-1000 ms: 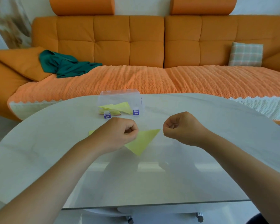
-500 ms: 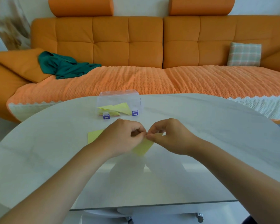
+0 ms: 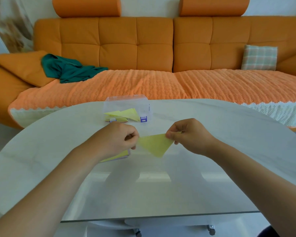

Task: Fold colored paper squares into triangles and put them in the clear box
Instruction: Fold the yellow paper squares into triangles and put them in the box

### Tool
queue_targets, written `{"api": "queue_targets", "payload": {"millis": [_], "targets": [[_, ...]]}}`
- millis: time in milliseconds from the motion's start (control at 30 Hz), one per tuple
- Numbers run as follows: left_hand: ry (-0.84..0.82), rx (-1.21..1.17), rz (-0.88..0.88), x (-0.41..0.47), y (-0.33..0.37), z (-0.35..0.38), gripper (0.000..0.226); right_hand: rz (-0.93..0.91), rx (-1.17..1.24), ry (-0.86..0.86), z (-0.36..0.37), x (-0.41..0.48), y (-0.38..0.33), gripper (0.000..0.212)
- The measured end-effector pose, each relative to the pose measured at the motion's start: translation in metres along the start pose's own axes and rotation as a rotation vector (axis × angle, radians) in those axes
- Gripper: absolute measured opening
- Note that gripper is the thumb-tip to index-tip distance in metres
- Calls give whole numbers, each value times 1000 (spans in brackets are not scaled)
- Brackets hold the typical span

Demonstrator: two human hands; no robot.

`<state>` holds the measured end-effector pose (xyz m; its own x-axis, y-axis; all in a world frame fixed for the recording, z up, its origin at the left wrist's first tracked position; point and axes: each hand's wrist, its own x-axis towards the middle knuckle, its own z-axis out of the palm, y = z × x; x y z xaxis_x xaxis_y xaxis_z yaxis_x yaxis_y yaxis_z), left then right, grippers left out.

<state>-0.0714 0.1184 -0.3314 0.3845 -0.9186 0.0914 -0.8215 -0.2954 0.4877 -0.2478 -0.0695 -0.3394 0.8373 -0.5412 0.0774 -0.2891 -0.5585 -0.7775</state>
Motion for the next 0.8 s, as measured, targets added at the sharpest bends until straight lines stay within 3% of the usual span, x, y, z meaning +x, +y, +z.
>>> {"api": "queue_targets", "payload": {"millis": [133, 233, 333, 533, 667, 800], "targets": [[7, 99, -82, -1, -18, -13, 23, 42, 1, 43, -6, 2, 4, 15], [80, 9, -127, -3, -23, -15, 24, 44, -9, 20, -10, 2, 5, 14], [171, -145, -49, -3, -6, -4, 21, -8, -15, -94, -7, 0, 1, 14], [3, -256, 7, 2, 21, 30, 11, -159, 78, -169, 1, 0, -7, 16], [63, -357, -113, 9, 24, 36, 15, -180, 118, -60, 3, 1, -4, 31], [104, -706, -349, 10, 24, 33, 6, -292, -6, 115, 5, -2, 0, 46]]}}
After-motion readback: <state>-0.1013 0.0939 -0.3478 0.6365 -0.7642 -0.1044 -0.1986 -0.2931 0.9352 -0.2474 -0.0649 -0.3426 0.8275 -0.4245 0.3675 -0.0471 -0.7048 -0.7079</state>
